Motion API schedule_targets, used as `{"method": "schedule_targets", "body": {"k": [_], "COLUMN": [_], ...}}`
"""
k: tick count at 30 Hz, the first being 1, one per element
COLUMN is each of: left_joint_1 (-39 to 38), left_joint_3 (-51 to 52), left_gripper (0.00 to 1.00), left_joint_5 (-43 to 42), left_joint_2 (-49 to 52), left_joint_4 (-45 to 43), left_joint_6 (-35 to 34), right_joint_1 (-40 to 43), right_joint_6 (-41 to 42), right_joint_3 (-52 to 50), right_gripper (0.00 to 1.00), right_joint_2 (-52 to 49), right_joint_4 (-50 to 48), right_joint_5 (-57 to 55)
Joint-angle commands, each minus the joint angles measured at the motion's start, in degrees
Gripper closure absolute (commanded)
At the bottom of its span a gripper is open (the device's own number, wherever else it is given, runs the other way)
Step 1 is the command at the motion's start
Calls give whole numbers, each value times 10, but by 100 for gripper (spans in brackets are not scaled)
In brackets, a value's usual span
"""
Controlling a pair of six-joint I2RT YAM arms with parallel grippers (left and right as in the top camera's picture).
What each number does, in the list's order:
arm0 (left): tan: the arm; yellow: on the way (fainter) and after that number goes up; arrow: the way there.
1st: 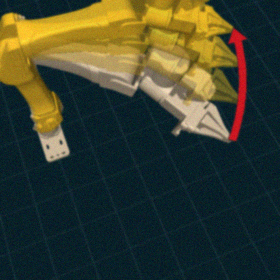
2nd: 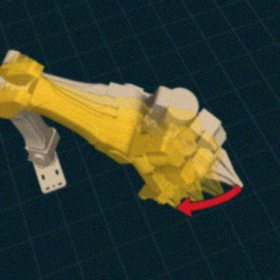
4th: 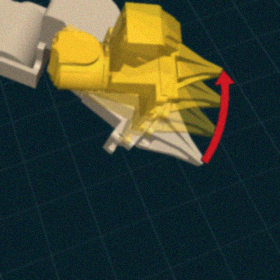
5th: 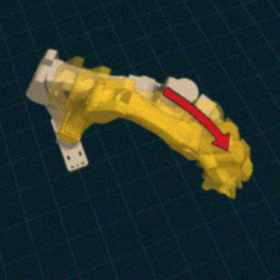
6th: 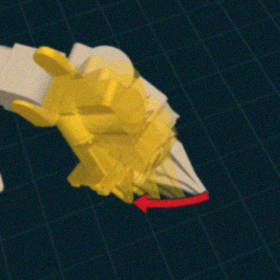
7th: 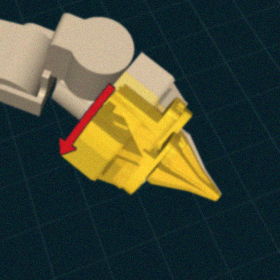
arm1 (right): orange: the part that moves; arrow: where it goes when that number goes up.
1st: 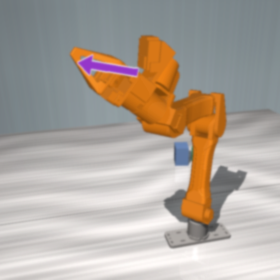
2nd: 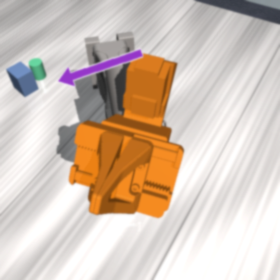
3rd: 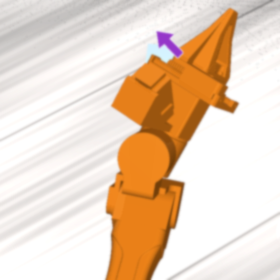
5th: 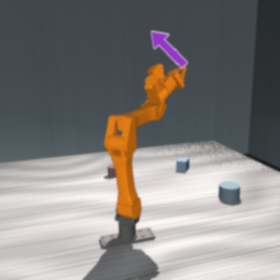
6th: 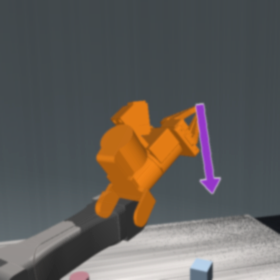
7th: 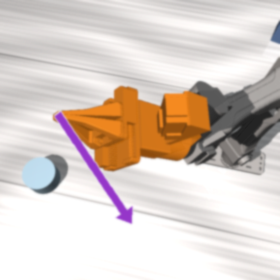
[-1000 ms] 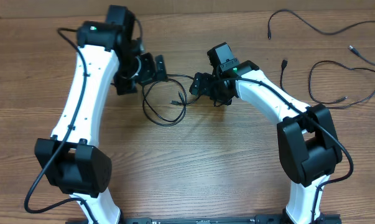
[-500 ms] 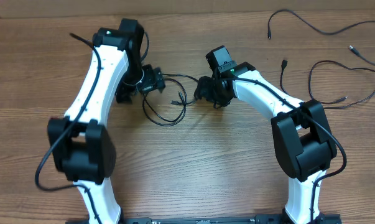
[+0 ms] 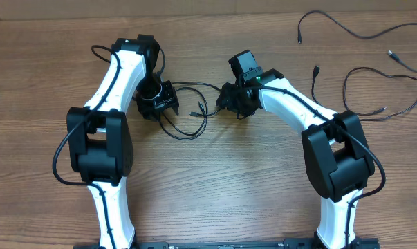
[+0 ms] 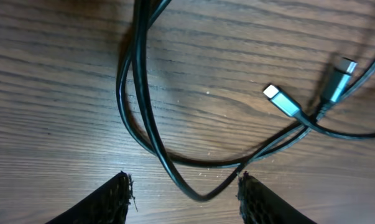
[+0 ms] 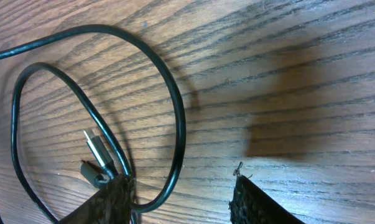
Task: Untangle cables
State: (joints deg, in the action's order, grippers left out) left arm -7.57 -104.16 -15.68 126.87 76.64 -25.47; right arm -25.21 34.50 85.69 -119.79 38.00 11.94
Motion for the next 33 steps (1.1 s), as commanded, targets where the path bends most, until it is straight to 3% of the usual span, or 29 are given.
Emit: {"method": "schedule_targets", "body": {"k": [1,7,11,14,23,33], "left_joint_1": [-4,-4,-4,-4,-4,-26], "left_joint_3": [3,3,3,2,-21,-35], "left_gripper": [44,47,66,96,96,96], "left_joint_5": [-8,-19,-24,-25,-67,-67], "left_joint_2": [18,49,55,54,27,-136], "left_joint_4": [0,0,0,0,45,64], "left_joint_6": [-20,-19,-17,-17,24,45], "right_joint_1": [-1,-1,-1,-2,-2,-2], "right_joint_6": [0,0,0,0,0,0], "right_joint_3": [-2,-2,-2,-2,-2,-2], "right_gripper": [48,48,48,48,48,50], "right_joint_2": [0,0,0,0,-2,-10], "right_joint_4": [-5,-5,-7,-10,-16,3], "right_joint_5": [-10,-13,-16,-16,-16,-19]}}
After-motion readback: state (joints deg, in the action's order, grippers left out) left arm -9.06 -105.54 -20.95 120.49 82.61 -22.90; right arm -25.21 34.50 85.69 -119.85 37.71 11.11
